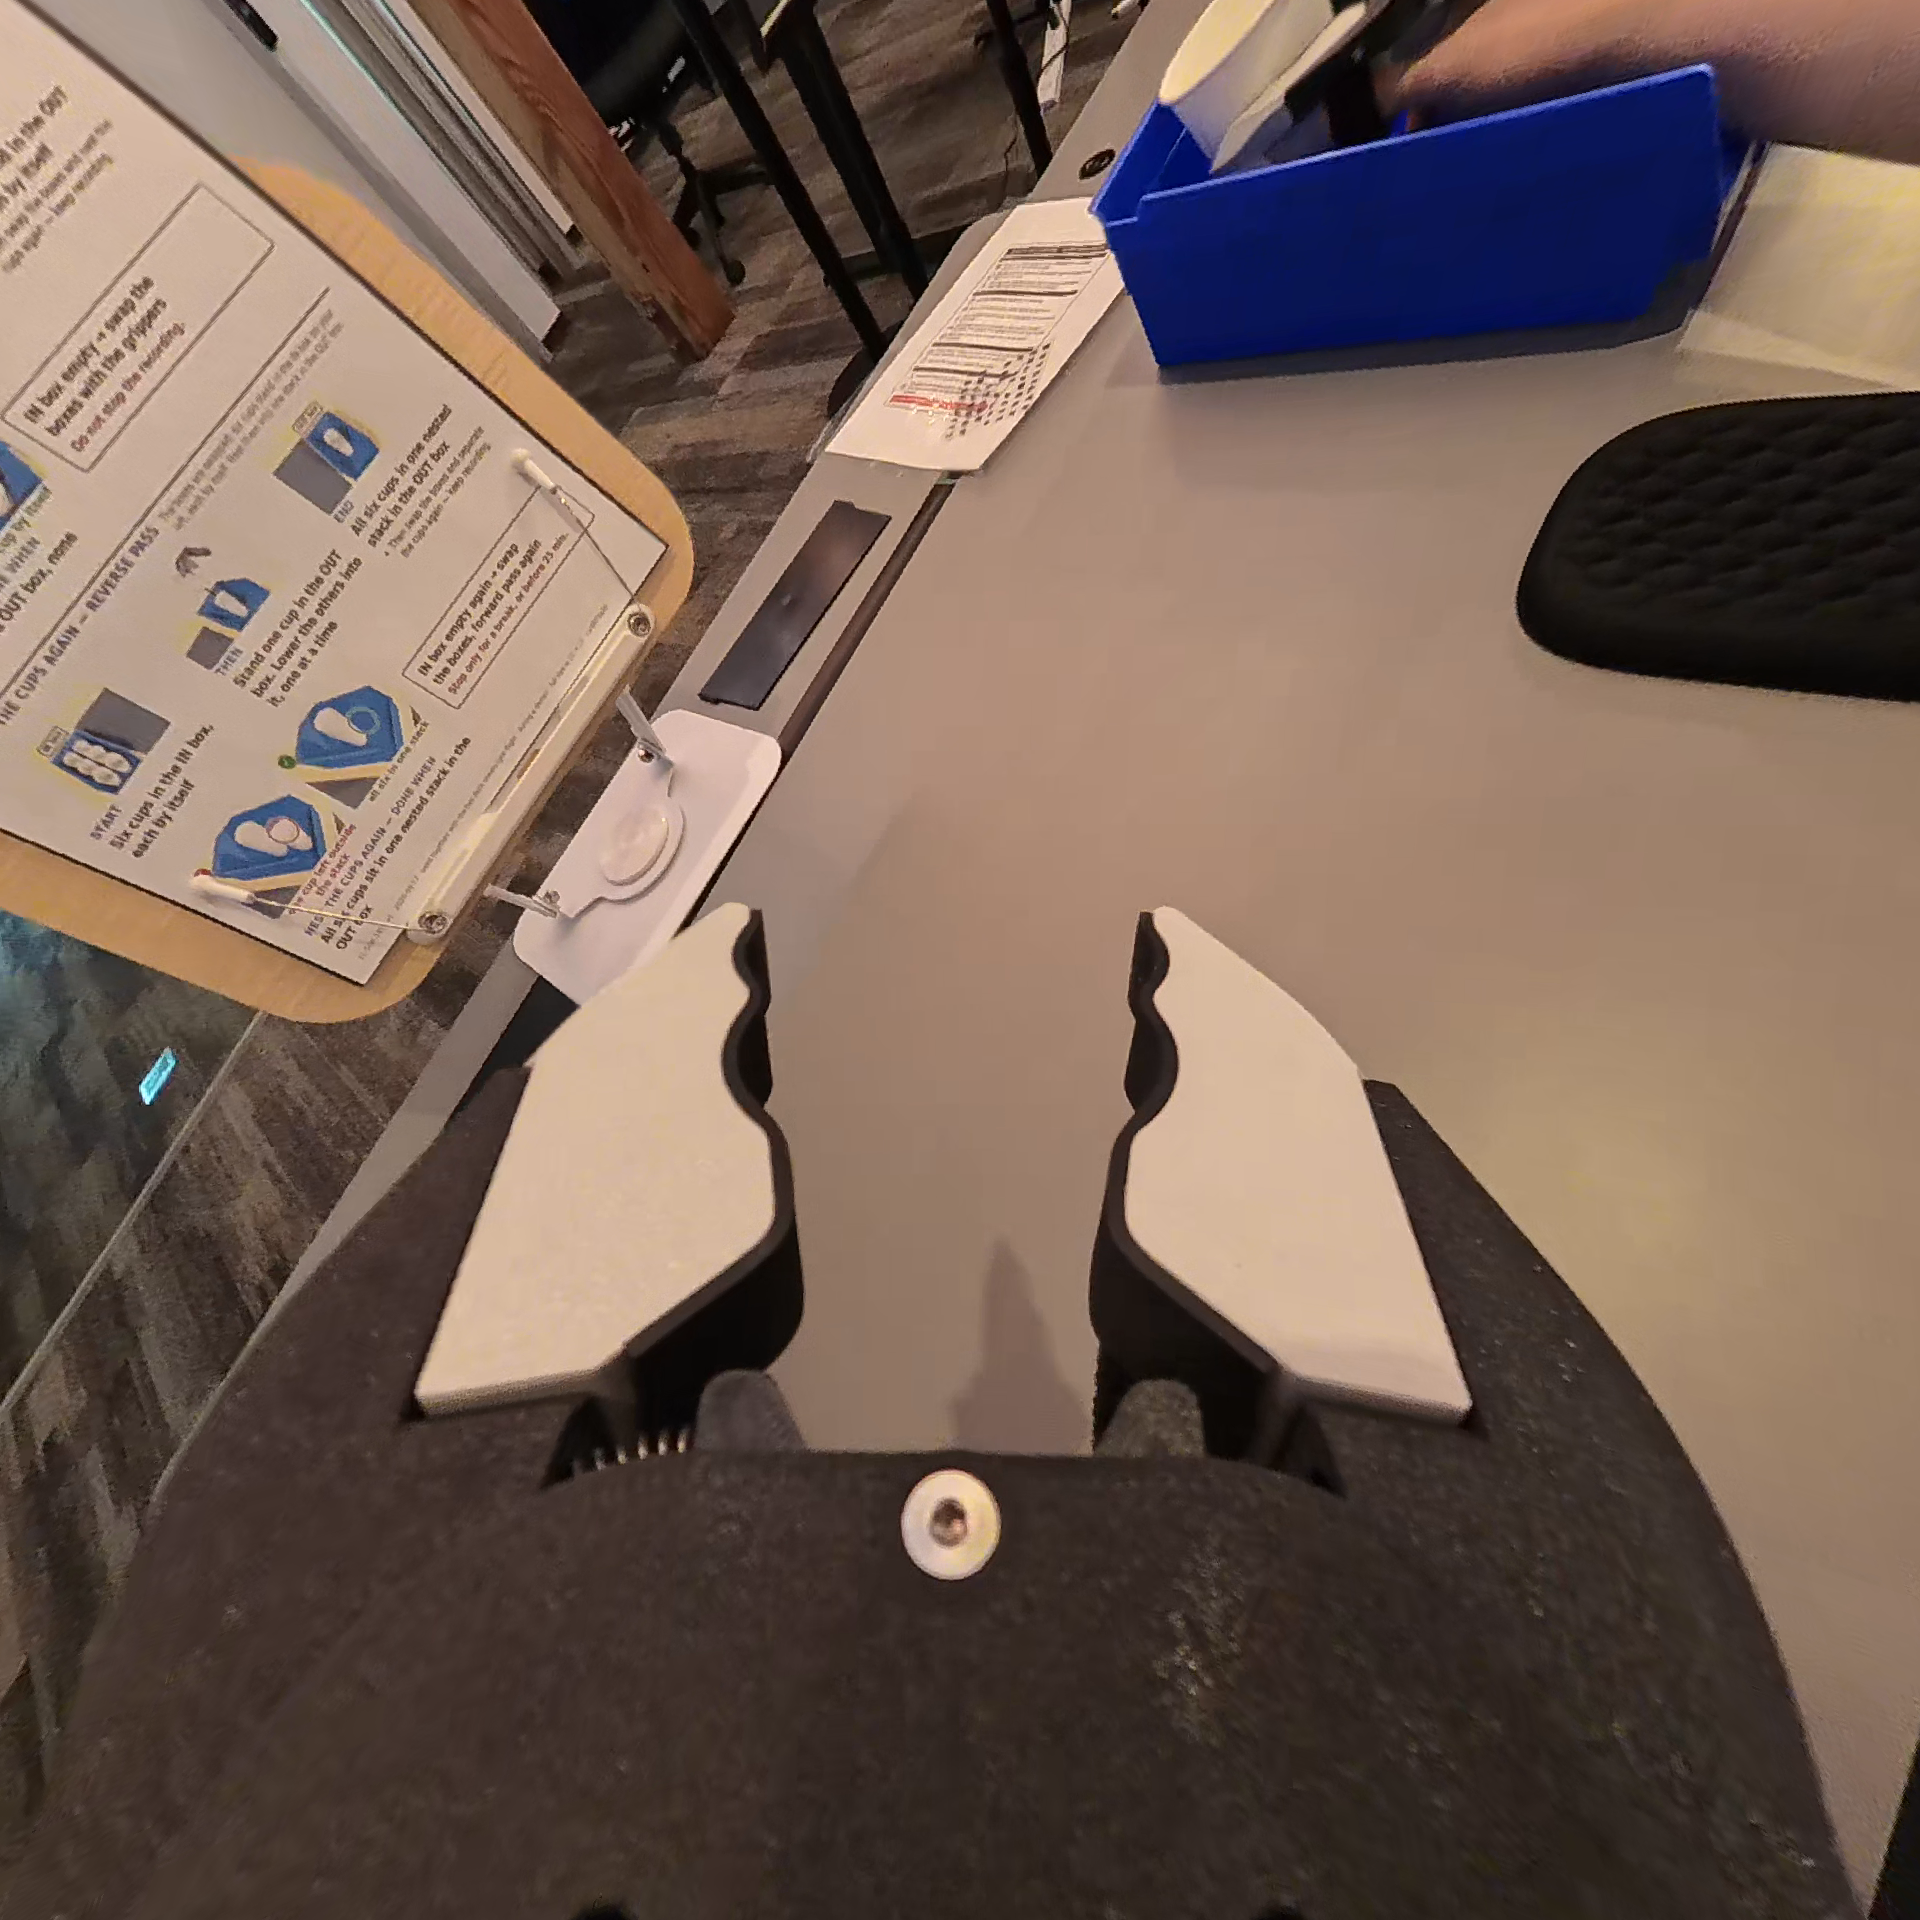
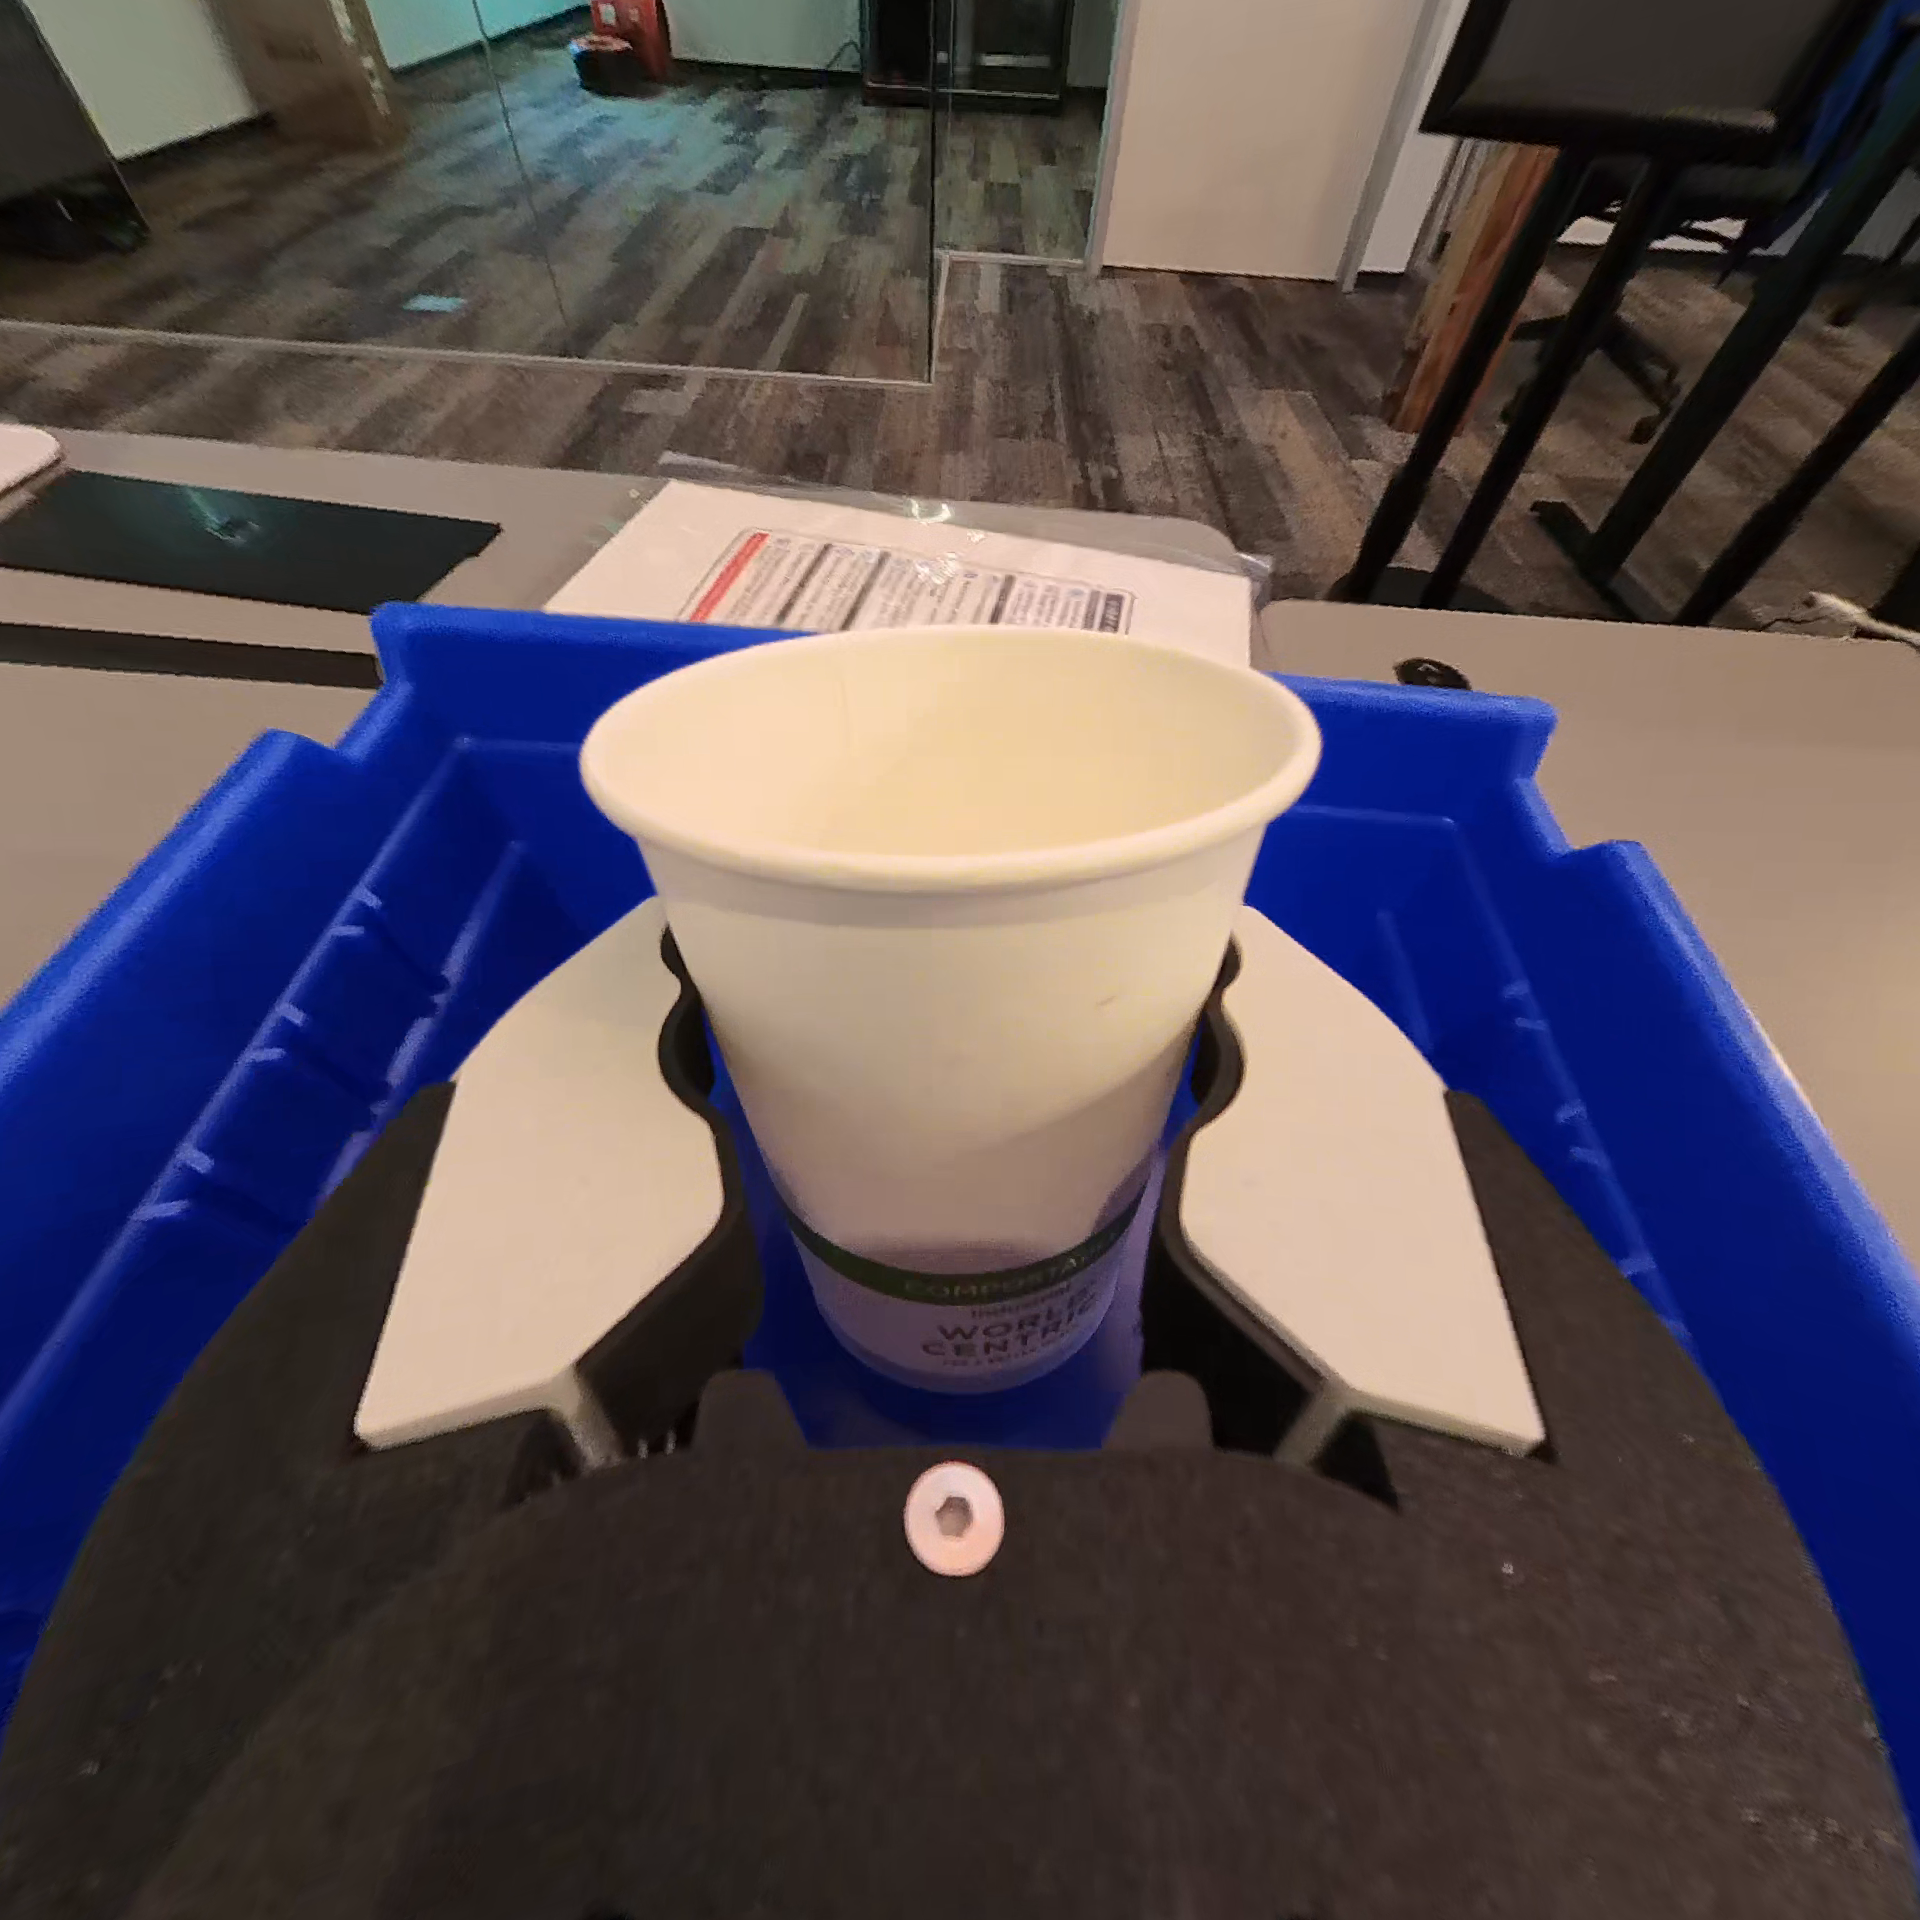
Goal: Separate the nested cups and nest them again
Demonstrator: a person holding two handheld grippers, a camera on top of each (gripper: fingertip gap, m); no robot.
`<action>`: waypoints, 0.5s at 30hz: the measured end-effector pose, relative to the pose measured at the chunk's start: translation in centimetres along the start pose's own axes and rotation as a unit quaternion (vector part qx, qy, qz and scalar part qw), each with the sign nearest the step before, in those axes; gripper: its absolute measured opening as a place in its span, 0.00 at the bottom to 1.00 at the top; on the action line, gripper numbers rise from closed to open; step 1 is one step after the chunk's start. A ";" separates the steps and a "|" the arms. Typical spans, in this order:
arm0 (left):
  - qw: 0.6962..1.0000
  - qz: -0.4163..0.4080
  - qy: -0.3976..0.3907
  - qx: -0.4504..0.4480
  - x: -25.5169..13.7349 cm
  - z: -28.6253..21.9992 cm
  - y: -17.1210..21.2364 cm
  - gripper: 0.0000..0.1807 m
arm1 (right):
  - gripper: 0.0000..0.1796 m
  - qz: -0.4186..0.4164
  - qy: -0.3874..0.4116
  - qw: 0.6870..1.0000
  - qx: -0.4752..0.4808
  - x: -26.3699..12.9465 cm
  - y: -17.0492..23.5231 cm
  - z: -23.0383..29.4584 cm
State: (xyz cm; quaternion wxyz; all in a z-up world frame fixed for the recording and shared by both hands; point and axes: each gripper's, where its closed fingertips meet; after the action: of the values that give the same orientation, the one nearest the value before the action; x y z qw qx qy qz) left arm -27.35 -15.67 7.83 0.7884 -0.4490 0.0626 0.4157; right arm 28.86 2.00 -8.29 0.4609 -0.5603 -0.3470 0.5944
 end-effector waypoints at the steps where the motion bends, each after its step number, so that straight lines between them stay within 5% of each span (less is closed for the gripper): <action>1: 1.000 -0.001 -0.001 0.003 -0.1 -0.1 -0.3 0.37 | 0.51 0.007 0.007 1.000 -0.004 0.0 0.3 -0.2; 15: 0.999 -0.010 0.014 0.028 -0.2 -1.8 -1.9 0.37 | 0.52 0.103 0.043 0.993 -0.043 -1.4 4.1 -1.4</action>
State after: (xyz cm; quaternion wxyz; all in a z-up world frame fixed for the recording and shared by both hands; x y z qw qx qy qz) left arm -25.63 -17.63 8.11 0.8041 -0.4328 0.0807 0.3994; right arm 29.52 -0.84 -11.84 0.3873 -0.6377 -0.2925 0.5982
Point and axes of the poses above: each gripper's, where its closed fingertips meet, x out along the fingers, y out of its underside, z = x × y across the jaws, and after that the axes turned 11 degrees about x, right-handed
